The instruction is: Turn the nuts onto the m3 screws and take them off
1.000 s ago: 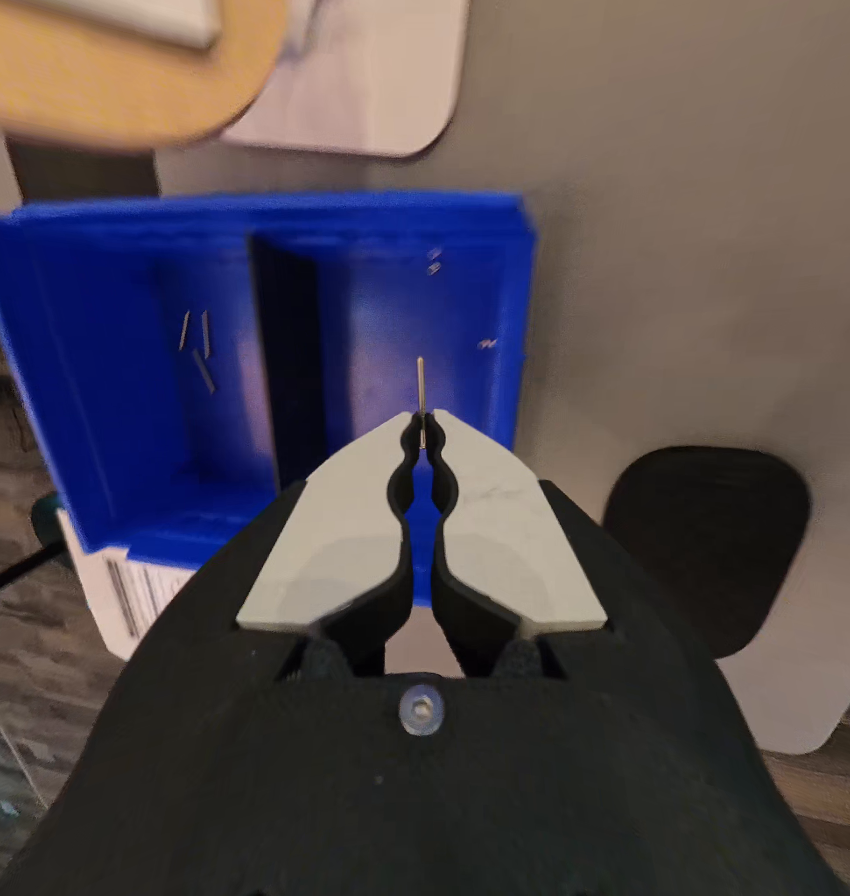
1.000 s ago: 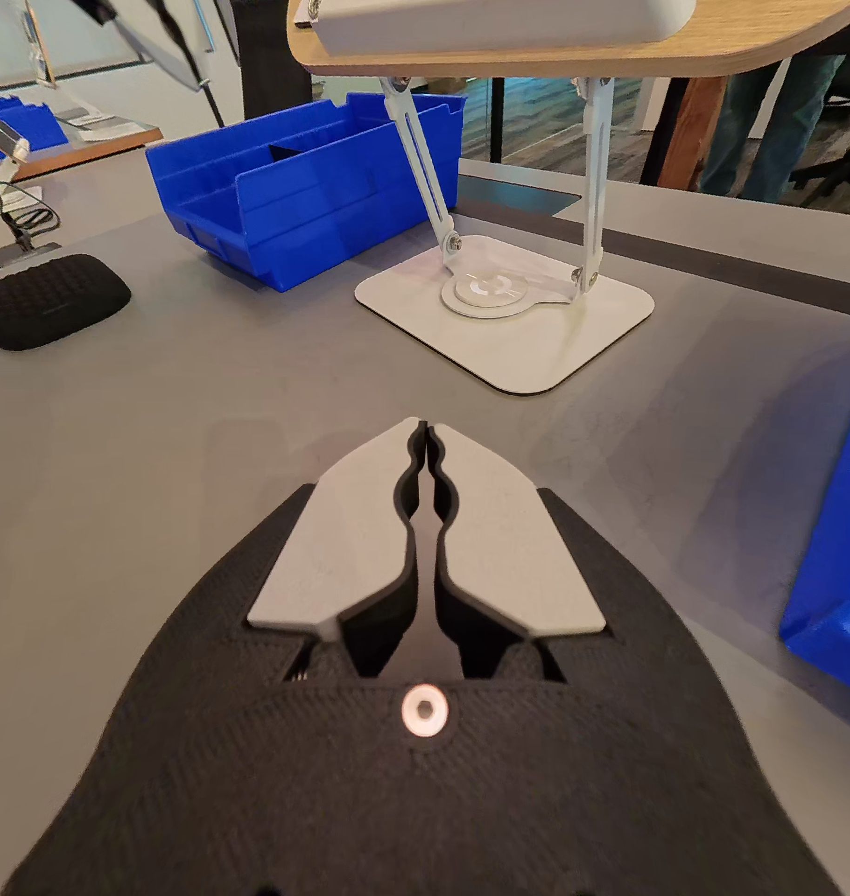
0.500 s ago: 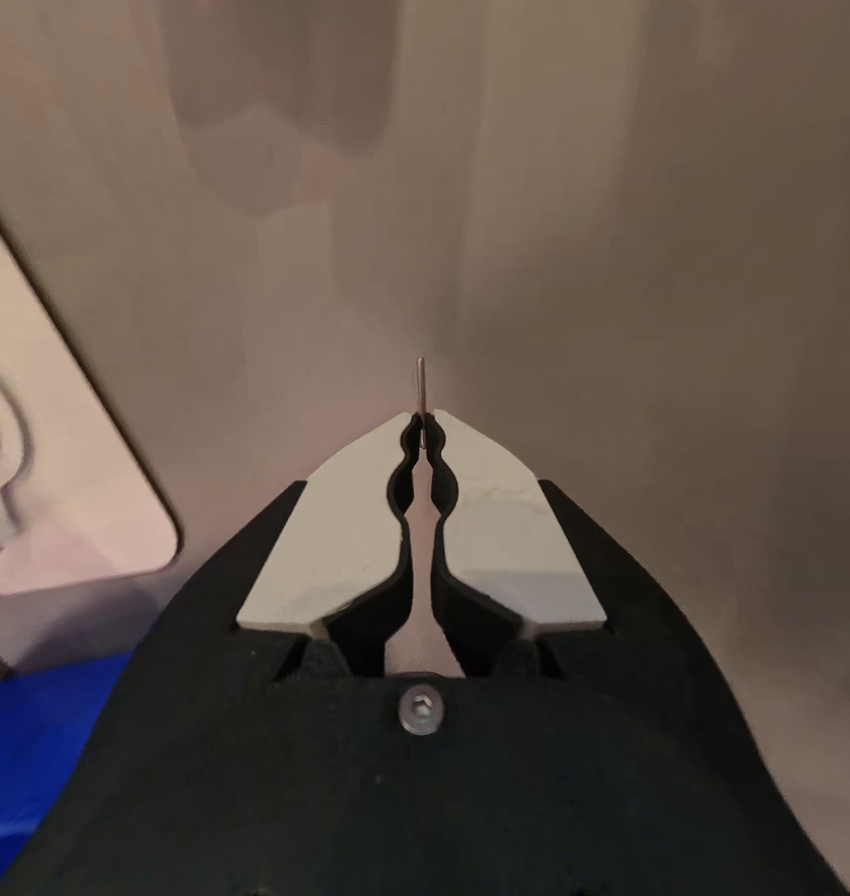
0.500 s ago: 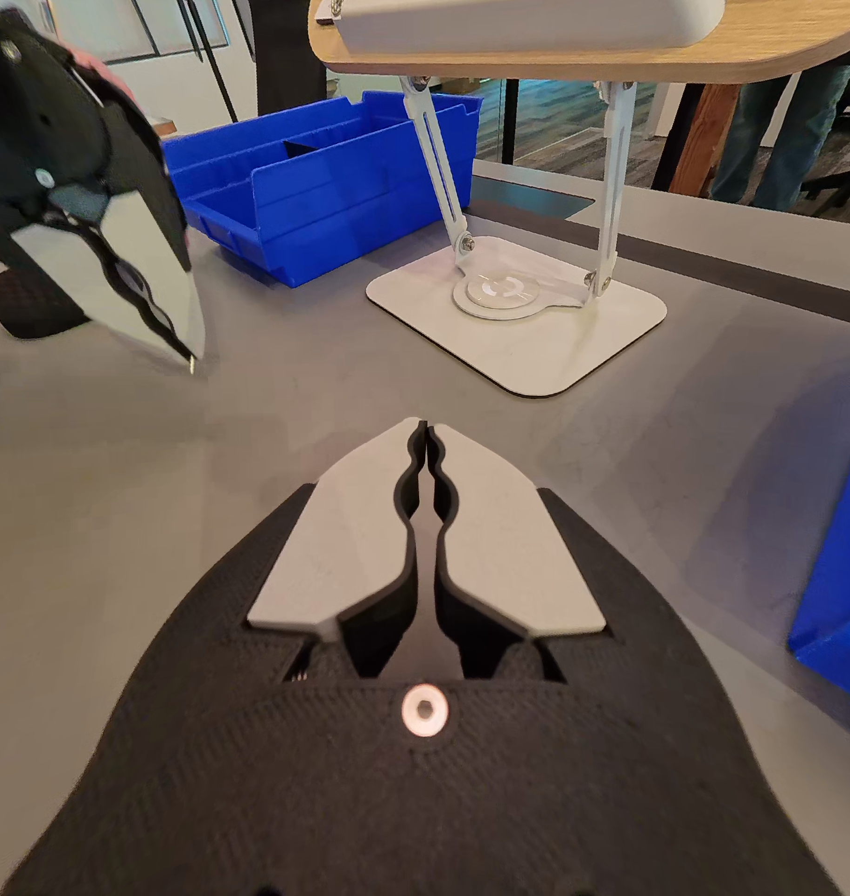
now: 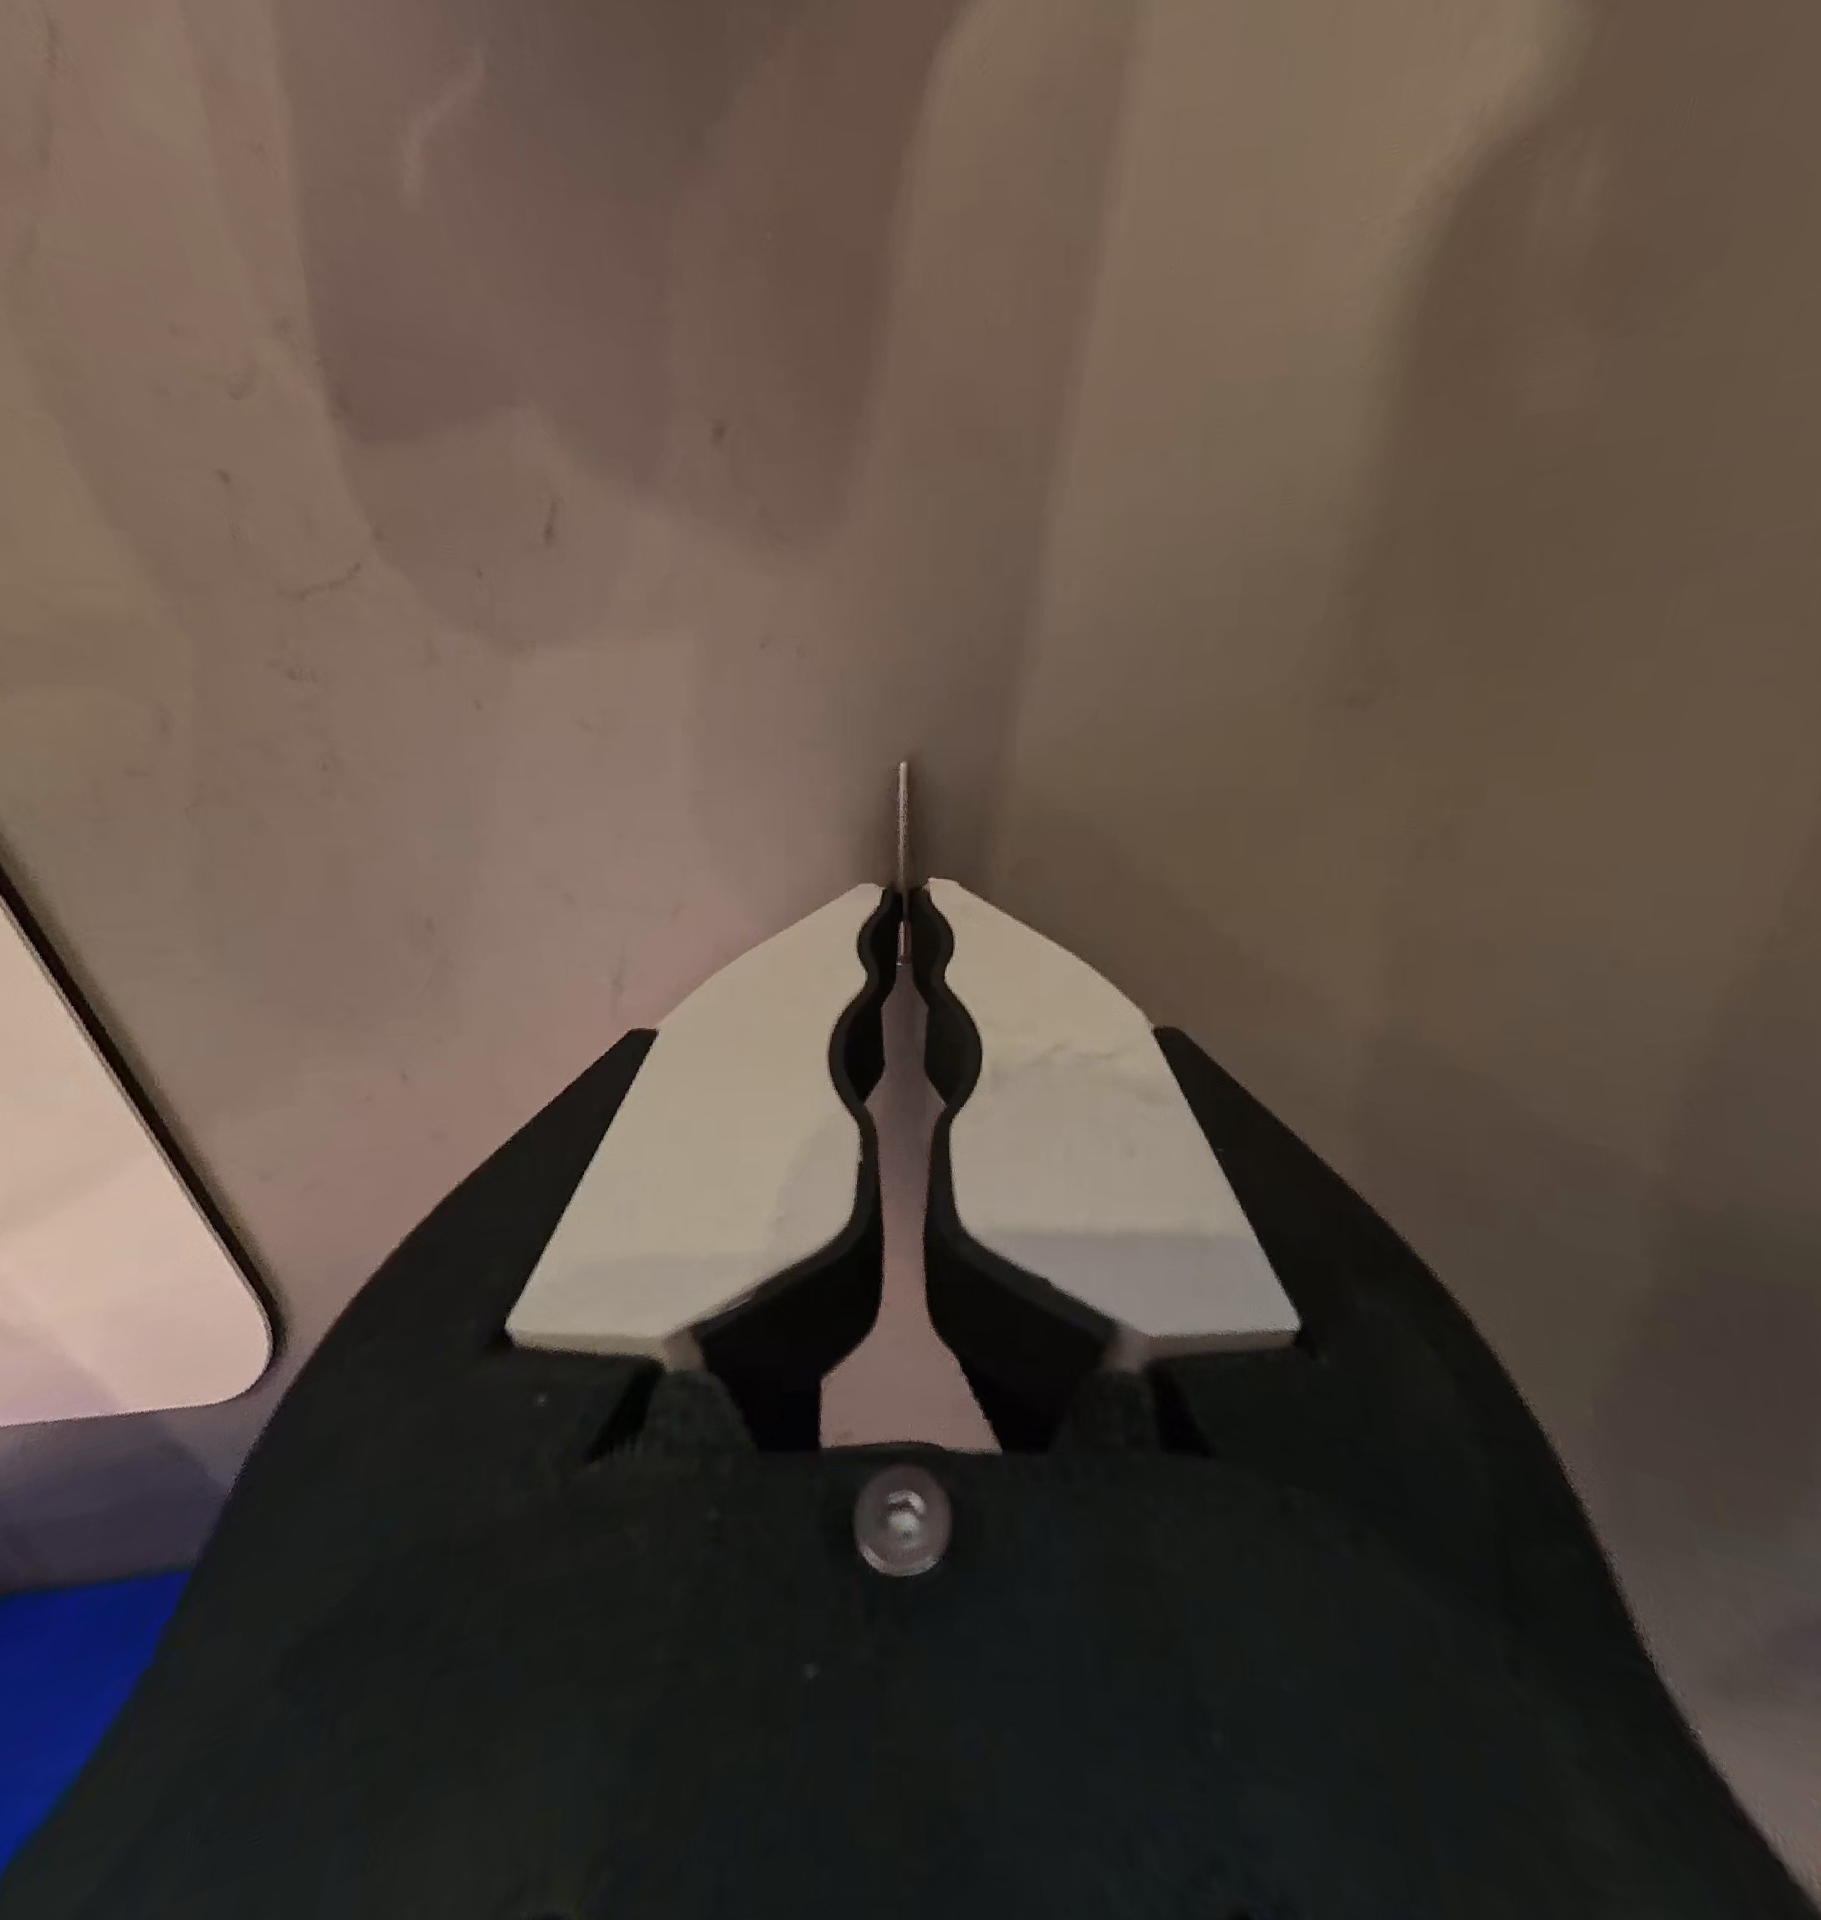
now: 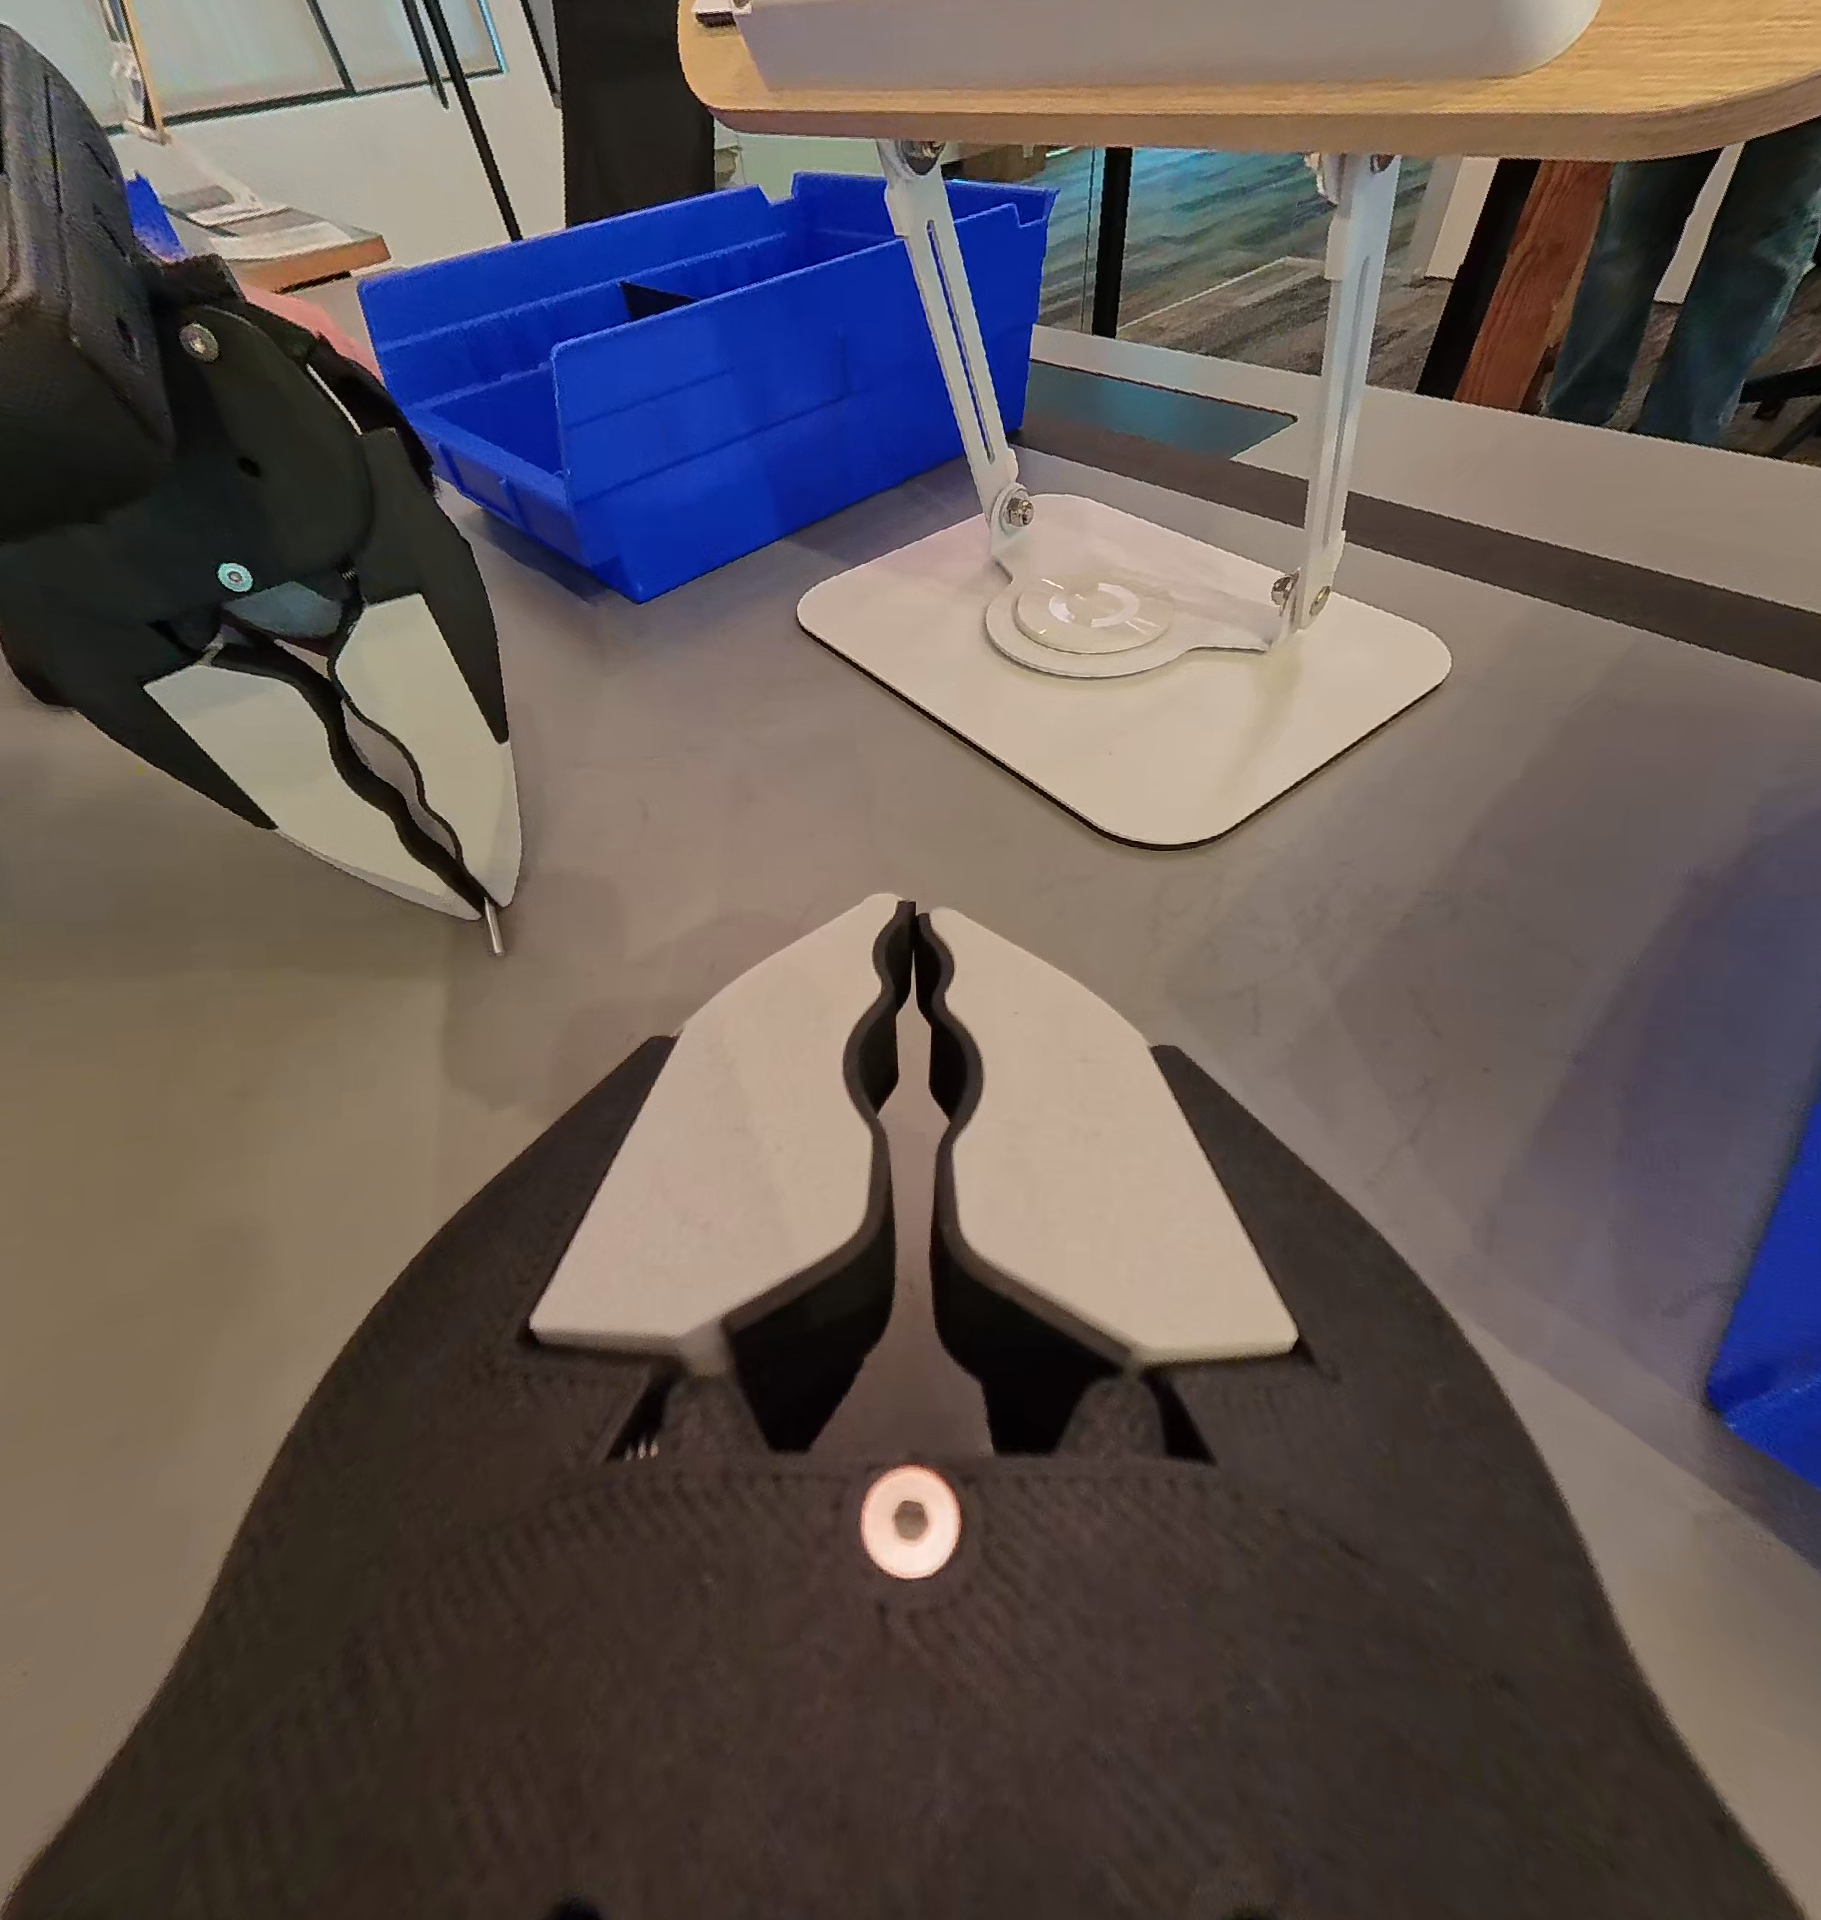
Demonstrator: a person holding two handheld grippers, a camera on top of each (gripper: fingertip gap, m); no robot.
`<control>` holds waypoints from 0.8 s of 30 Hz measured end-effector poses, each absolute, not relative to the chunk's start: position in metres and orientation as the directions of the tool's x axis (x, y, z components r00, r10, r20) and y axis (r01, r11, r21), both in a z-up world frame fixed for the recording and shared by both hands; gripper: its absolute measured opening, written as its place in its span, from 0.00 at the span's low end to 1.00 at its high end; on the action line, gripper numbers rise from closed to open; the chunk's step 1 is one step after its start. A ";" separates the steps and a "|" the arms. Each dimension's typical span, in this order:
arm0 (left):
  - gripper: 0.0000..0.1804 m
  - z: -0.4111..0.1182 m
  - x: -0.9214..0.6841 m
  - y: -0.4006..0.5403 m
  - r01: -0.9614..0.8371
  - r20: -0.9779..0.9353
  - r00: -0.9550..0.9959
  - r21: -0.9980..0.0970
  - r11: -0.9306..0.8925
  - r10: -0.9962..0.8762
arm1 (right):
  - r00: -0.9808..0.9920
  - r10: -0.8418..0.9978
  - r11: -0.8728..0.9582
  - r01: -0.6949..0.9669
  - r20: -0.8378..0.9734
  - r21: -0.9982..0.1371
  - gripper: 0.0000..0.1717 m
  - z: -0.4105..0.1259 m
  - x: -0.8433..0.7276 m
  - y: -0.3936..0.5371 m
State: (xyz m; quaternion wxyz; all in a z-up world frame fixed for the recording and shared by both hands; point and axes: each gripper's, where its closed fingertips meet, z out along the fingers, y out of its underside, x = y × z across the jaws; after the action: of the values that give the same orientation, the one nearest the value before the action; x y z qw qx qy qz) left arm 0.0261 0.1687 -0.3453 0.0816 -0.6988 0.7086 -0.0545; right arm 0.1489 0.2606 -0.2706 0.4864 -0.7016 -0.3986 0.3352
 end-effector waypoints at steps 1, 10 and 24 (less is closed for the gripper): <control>0.01 -0.345 0.026 0.169 -0.981 -0.039 -0.010 -0.191 0.017 -0.999 | 0.458 0.885 -0.209 0.234 -0.082 -0.950 0.00 -0.271 0.149 0.261; 0.17 -0.343 0.024 0.169 -0.974 -0.047 -0.003 -0.227 0.014 -0.999 | 0.455 0.887 -0.206 0.238 -0.079 -0.949 0.00 -0.271 0.148 0.260; 0.11 -0.230 -0.154 0.234 -0.893 -0.234 0.418 -0.281 -0.351 -0.878 | 0.454 0.886 -0.213 0.233 -0.087 -0.949 0.00 -0.271 0.148 0.260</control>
State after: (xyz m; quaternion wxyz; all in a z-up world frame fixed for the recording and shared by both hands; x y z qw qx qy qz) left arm -0.1541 0.2344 -0.2299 0.1851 -0.8216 0.5388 0.0212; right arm 0.1484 0.2599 -0.2706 0.4842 -0.7020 -0.3987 0.3373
